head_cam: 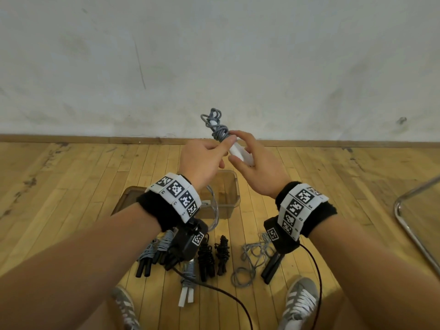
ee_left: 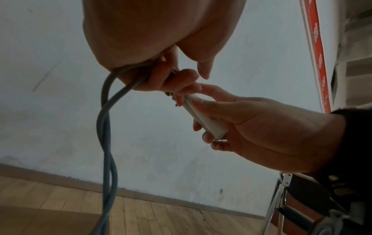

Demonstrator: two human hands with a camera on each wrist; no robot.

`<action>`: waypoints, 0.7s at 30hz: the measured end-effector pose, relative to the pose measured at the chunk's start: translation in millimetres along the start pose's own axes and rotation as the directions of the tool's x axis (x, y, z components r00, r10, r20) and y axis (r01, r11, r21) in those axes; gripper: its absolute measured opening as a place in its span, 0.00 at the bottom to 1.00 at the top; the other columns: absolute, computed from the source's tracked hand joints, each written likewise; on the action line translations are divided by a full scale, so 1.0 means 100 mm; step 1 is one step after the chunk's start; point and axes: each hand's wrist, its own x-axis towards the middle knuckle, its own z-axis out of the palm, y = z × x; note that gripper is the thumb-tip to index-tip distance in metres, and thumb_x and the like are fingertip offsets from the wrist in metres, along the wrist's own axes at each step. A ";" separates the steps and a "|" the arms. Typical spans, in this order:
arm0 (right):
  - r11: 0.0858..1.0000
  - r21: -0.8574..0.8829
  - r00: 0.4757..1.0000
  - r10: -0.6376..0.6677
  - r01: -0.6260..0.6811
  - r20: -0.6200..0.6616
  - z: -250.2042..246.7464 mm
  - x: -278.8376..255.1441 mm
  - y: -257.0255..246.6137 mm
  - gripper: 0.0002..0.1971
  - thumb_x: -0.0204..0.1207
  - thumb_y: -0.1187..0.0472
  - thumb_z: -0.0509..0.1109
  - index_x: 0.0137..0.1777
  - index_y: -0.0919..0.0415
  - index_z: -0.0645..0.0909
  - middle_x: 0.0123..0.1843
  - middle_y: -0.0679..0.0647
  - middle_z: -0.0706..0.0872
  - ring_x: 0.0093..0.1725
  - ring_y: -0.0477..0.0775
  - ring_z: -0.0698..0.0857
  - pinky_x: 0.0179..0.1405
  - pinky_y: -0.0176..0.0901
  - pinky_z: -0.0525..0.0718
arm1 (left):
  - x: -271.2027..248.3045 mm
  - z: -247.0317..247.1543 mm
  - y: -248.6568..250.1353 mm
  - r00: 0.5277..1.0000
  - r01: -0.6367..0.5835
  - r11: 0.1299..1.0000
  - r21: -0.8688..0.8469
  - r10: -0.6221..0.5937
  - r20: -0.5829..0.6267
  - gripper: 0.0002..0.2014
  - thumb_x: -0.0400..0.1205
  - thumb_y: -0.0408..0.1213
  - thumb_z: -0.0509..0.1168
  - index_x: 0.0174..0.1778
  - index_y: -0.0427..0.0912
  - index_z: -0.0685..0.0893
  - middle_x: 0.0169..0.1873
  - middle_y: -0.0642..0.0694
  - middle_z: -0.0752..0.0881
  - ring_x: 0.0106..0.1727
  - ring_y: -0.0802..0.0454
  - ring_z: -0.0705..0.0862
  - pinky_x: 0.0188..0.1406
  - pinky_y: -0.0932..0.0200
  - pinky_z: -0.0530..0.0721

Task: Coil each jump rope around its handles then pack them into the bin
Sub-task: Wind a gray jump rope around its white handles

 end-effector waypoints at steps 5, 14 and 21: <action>0.991 0.112 0.996 0.079 -0.073 -0.046 0.01 0.02 -0.03 0.34 0.74 0.47 0.81 0.77 0.41 0.71 0.46 0.45 0.84 0.42 0.45 0.85 0.41 0.42 0.84 | 0.04 -0.02 -0.03 0.998 0.062 0.990 -0.123 -0.063 -0.001 0.20 0.80 0.56 0.74 0.36 0.41 0.94 0.21 0.50 0.81 0.22 0.59 0.75 0.36 0.60 0.74; 0.686 0.655 0.949 0.208 -0.315 0.239 0.04 -0.02 -0.13 0.28 0.86 0.64 0.70 0.82 0.51 0.67 0.51 0.59 0.90 0.43 0.60 0.93 0.39 0.50 0.92 | 0.05 -0.03 -0.07 0.994 0.070 0.979 -0.192 -0.052 0.097 0.21 0.84 0.50 0.72 0.38 0.34 0.91 0.25 0.49 0.80 0.27 0.56 0.78 0.35 0.63 0.80; 0.892 0.407 0.975 0.220 -0.198 -0.008 -0.07 0.08 0.10 0.30 0.84 0.65 0.71 0.83 0.50 0.67 0.51 0.56 0.86 0.34 0.46 0.87 0.29 0.40 0.86 | 0.07 -0.07 -0.11 0.978 0.090 0.994 -0.070 -0.075 0.195 0.18 0.86 0.52 0.68 0.43 0.42 0.93 0.24 0.50 0.79 0.26 0.55 0.78 0.34 0.62 0.79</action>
